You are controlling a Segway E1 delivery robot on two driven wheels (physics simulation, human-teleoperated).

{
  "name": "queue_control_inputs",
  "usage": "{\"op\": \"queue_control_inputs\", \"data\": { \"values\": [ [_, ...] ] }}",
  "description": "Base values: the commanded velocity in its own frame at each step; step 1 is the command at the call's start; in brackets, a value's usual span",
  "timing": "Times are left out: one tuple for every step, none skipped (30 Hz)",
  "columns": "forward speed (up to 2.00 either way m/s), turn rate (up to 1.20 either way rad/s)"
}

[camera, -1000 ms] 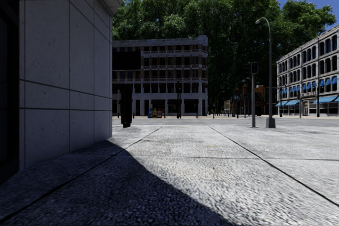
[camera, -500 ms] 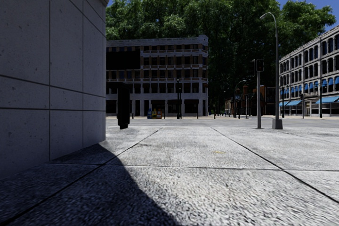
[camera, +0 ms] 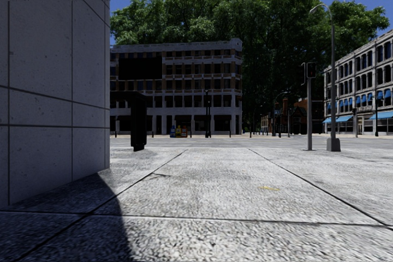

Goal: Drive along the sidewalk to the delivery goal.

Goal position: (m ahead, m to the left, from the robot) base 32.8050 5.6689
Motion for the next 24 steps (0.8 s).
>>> {"op": "queue_control_inputs", "data": {
  "values": [
    [1.57,0.0],
    [1.57,0.0],
    [1.57,0.0],
    [1.57,0.0],
    [1.57,0.0],
    [1.57,0.0],
    [1.57,0.0],
    [1.57,0.0],
    [1.57,0.0],
    [1.57,0.0],
    [1.57,0.0],
    [1.57,0.0],
    [1.57,0.0],
    [1.57,0.0],
    [1.57,0.0],
    [1.57,0.0],
    [1.57,0.0],
    [1.57,0.0],
    [1.57,0.0],
    [1.57,0.0],
    [1.57,0.0],
    [1.57,0.0],
    [1.57,0.0],
    [1.57,0.0]
  ]
}}
